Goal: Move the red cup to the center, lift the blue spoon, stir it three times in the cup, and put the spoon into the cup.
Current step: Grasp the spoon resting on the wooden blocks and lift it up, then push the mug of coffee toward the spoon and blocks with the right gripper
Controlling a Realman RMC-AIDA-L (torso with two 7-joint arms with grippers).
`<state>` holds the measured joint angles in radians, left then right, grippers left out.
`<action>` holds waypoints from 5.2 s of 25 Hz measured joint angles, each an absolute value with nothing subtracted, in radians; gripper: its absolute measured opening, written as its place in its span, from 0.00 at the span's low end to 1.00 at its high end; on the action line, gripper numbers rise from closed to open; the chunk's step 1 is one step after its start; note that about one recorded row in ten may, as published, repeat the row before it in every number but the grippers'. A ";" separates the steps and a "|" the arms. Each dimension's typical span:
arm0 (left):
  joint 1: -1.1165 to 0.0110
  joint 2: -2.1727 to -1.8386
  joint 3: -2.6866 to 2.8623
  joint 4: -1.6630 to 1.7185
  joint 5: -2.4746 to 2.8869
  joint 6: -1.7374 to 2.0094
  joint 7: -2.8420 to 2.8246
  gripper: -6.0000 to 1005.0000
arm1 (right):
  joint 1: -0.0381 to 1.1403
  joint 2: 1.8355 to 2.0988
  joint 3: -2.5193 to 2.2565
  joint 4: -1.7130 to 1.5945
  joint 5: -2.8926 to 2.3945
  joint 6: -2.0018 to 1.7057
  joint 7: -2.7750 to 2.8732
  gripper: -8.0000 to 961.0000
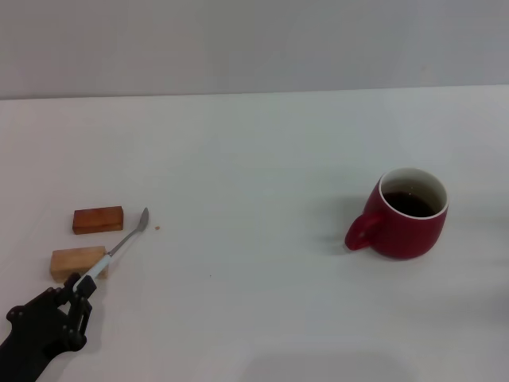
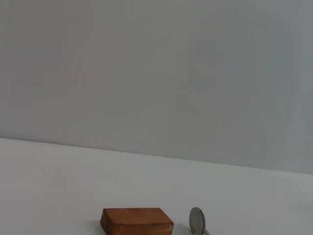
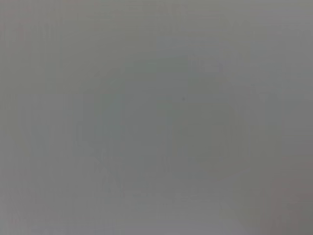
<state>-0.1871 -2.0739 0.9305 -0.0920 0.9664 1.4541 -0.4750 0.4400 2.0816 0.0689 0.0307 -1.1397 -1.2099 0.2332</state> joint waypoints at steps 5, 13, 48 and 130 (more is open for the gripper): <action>-0.189 -2.074 0.935 -0.090 0.968 1.461 -0.475 0.15 | 0.439 2.082 0.069 0.031 -1.139 -1.210 0.232 0.01; -0.190 -2.074 0.936 -0.083 0.992 1.490 -0.476 0.15 | 0.436 2.082 0.069 0.031 -1.138 -1.210 0.231 0.01; -0.494 -2.062 0.944 0.267 1.132 1.406 -1.016 0.14 | 0.407 2.074 0.064 0.034 -1.237 -1.201 0.239 0.01; -0.534 -2.065 0.932 0.321 1.126 1.468 -1.066 0.14 | 0.603 2.080 -0.646 0.043 -1.275 -1.019 0.473 0.01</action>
